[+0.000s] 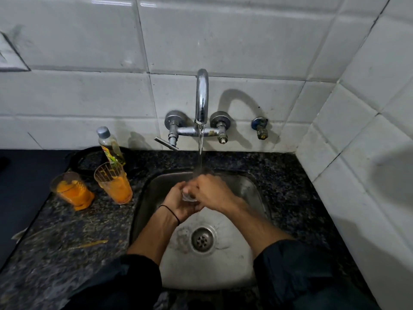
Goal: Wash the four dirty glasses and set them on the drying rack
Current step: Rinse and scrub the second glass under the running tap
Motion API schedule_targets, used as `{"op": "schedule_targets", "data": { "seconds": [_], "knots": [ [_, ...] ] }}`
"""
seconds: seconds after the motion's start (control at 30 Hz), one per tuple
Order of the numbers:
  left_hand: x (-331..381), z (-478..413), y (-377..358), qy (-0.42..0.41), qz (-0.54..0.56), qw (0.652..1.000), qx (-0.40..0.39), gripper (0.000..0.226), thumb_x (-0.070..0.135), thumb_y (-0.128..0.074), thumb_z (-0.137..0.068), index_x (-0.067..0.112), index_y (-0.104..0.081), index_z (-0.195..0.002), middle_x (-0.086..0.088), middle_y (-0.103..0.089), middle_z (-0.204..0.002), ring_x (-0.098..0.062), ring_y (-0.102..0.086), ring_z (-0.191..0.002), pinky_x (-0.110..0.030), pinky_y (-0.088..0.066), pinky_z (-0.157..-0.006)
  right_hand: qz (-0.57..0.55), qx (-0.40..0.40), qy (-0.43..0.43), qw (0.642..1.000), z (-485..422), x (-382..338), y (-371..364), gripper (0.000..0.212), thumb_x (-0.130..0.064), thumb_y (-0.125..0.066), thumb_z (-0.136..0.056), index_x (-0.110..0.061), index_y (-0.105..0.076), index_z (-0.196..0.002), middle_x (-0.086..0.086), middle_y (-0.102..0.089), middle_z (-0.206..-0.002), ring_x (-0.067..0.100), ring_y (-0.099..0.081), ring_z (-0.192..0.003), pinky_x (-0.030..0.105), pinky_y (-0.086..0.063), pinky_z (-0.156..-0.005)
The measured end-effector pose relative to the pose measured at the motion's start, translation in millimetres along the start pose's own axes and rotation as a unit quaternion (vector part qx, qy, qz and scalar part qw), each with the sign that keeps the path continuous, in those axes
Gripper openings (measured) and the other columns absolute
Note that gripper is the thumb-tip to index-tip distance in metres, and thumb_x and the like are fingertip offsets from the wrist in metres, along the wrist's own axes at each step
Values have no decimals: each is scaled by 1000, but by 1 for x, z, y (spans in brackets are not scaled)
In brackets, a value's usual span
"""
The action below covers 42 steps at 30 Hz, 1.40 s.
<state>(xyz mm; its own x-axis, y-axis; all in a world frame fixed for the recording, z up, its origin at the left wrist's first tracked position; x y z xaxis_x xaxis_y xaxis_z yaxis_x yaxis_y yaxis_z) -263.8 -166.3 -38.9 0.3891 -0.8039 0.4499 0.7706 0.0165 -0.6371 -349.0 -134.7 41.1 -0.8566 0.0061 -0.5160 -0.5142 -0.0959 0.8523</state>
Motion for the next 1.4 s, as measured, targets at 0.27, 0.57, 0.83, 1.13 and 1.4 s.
{"op": "schedule_targets", "data": {
  "seconds": [0.27, 0.57, 0.83, 1.13, 1.4],
  "knots": [
    [12, 2, -4, -63, 48, 996, -32, 45, 30, -37, -104, 2, -69, -89, -15, -72, -79, -24, -72, -71, -33, -60, -58, -159, -9, -10, 987, -2, 9, -6, 24, -23, -64, -81, -18, -72, -103, 2, -74, -101, 19, -70, -96, 42, -57, -88],
    [10, -6, -5, -35, 2, 999, -10, 37, 38, -44, -97, 10, -65, -109, -13, -72, -96, -24, -68, -89, -34, -61, -68, 90, 19, 50, 995, 1, -1, 6, 29, -22, -66, -90, -27, -62, -119, 8, -59, -121, 28, -59, -106, 39, -49, -93],
    [11, -1, -8, -20, -12, 999, -28, 47, 47, -47, -93, 8, -67, -108, -18, -68, -109, -30, -61, -104, -43, -46, -94, 178, 37, 78, 980, 4, -7, 3, 33, -8, -63, -87, -24, -61, -116, 2, -63, -119, 22, -50, -119, 48, -20, -113],
    [16, -2, -3, -3, -33, 999, -6, 54, 52, -58, -90, 5, -72, -112, -19, -73, -104, -32, -62, -107, -44, -45, -103, 78, 30, -9, 996, 6, 1, -10, 50, -6, -50, -92, -23, -52, -138, 4, -50, -144, 30, -37, -138, 46, -31, -115],
    [11, 3, -8, 20, -15, 1000, -19, 47, 45, -50, -94, 6, -72, -109, -19, -73, -107, -32, -65, -102, -45, -49, -88, 96, -3, -41, 995, 10, -13, -6, 50, -3, -51, -93, -19, -49, -140, 9, -48, -145, 28, -34, -142, 47, -10, -122]
  ]
}}
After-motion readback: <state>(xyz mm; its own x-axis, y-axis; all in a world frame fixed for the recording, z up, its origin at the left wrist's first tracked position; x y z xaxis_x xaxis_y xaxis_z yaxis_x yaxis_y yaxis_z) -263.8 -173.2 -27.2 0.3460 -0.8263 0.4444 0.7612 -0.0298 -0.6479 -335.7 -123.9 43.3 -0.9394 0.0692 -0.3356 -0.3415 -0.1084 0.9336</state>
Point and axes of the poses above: each hand's wrist, its own z-axis away from the middle knuckle, its own y-axis out of the back of the hand, x = y × z, the point moved 4 cm from there along -z, towards the middle knuckle
